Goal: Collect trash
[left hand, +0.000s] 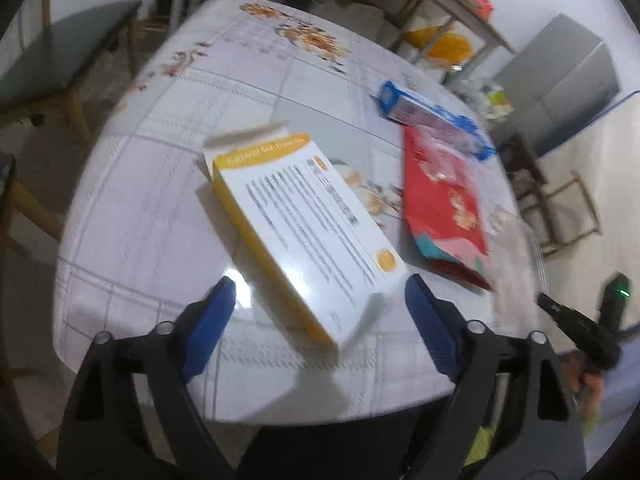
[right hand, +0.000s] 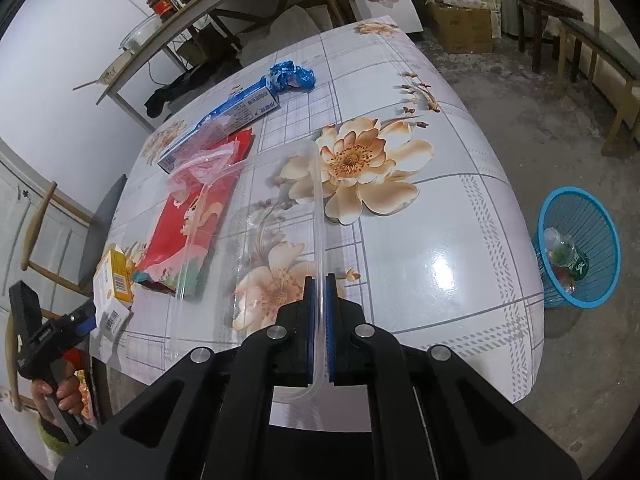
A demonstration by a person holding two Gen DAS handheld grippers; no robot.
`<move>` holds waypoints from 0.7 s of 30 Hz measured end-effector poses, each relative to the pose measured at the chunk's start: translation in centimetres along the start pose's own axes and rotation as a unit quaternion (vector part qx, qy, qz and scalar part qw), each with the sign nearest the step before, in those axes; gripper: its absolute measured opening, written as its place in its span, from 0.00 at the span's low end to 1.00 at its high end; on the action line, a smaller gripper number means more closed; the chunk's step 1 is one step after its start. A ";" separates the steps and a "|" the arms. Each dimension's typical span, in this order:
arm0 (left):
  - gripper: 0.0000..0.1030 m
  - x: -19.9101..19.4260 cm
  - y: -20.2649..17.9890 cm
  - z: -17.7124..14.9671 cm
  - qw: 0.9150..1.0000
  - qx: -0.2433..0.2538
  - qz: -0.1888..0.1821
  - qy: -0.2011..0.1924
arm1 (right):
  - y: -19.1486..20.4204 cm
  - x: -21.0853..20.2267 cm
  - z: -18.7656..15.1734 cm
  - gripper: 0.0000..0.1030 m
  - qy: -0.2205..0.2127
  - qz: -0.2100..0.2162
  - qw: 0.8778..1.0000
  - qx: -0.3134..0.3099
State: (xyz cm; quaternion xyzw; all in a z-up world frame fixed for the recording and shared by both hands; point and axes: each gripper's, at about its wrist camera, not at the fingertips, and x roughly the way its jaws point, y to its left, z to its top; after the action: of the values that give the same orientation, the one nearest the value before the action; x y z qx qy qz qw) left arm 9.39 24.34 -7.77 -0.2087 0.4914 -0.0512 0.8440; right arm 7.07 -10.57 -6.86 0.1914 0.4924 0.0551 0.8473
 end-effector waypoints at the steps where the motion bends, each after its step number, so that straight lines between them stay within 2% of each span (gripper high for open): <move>1: 0.81 0.3 -0.2 0.4 1.000 -0.003 0.014 -0.004 | 0.0 0.1 0.0 0.05 0.001 0.000 1.000 0.002; 6: 0.83 2.2 -0.3 2.5 0.997 -0.034 0.062 -0.005 | 0.1 0.2 -0.2 0.06 0.001 -0.007 1.000 0.001; 8: 0.83 2.7 -0.6 2.9 0.996 -0.028 0.082 -0.012 | 0.1 0.4 -0.2 0.06 0.002 -0.008 1.000 0.001; 15: 0.83 4.7 -2.9 3.1 0.988 0.057 0.137 -0.035 | -0.2 1.2 -0.2 0.06 0.009 -0.012 1.000 0.007; 18: 0.83 5.1 -3.5 2.7 0.984 0.103 0.142 -0.044 | -0.2 1.4 -0.2 0.06 0.011 -0.013 1.000 0.006; 21: 0.81 5.2 -3.9 2.2 0.980 0.140 0.131 -0.047 | -0.3 1.8 -0.2 0.06 0.015 -0.014 1.000 0.006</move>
State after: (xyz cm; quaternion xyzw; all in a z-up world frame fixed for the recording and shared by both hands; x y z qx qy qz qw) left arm 14.39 19.92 -9.43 -0.0242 0.4621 0.0014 0.8865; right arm 7.79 -10.32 -8.49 0.1887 0.5078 0.0436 0.8394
